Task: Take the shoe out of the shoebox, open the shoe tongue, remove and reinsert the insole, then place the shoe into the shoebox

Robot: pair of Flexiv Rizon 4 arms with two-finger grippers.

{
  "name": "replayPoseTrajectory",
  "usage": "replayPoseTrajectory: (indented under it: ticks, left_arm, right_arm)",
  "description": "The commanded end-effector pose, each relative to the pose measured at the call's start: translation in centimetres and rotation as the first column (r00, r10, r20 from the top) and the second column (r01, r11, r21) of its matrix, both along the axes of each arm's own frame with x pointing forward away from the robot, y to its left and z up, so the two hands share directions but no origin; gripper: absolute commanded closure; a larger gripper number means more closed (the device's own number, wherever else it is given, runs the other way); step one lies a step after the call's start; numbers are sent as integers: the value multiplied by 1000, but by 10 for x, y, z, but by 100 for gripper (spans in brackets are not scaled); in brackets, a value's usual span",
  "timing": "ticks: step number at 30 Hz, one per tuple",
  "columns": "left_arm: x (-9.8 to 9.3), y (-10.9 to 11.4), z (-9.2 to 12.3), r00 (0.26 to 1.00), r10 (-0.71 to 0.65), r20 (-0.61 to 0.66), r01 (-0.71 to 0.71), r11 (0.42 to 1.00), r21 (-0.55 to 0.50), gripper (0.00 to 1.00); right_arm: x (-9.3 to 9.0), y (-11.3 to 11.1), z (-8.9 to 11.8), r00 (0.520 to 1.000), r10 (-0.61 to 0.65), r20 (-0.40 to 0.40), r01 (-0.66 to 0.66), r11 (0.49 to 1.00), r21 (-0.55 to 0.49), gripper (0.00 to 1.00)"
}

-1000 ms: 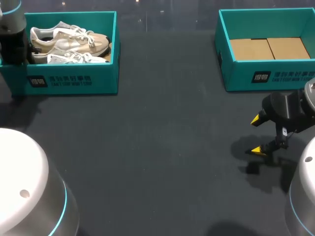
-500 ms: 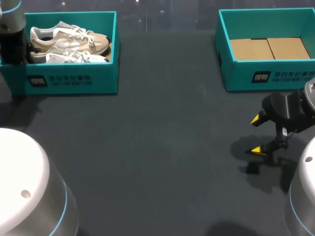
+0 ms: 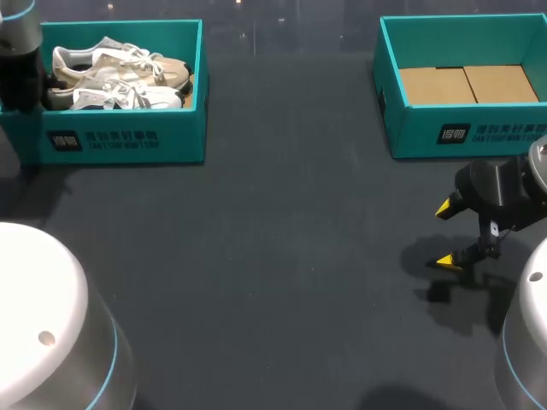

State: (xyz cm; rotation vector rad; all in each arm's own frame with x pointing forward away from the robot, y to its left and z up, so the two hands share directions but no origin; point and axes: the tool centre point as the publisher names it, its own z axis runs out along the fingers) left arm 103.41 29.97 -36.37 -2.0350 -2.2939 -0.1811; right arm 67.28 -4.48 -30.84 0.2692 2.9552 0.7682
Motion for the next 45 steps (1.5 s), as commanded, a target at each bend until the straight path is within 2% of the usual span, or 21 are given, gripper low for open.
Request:
replayPoseTrajectory:
  ticks: [1, 12, 31, 38, 45]
  left_arm:
    - [4, 2, 4, 1000, 9, -13, -9, 1000, -7, 100]
    - [13, 9, 15, 999, 34, -23, -35, 999, -23, 100]
    - [21, 5, 45, 999, 36, -9, -37, 998, -46, 100]
    - [26, 8, 67, 999, 44, -8, -45, 998, -48, 100]
    - [26, 6, 103, 999, 37, 22, -36, 999, -32, 100]
  right_arm:
    - [-1, 0, 0, 1000, -1, 2, 1, 1000, -2, 0]
    - [-1, 0, 0, 1000, -1, 2, 1, 1000, -2, 0]
    - [-1, 0, 0, 1000, -1, 2, 1, 1000, -2, 0]
    - [-1, 0, 0, 1000, -1, 2, 1, 1000, -2, 0]
    - [-1, 0, 0, 1000, -1, 2, 1, 1000, -2, 0]
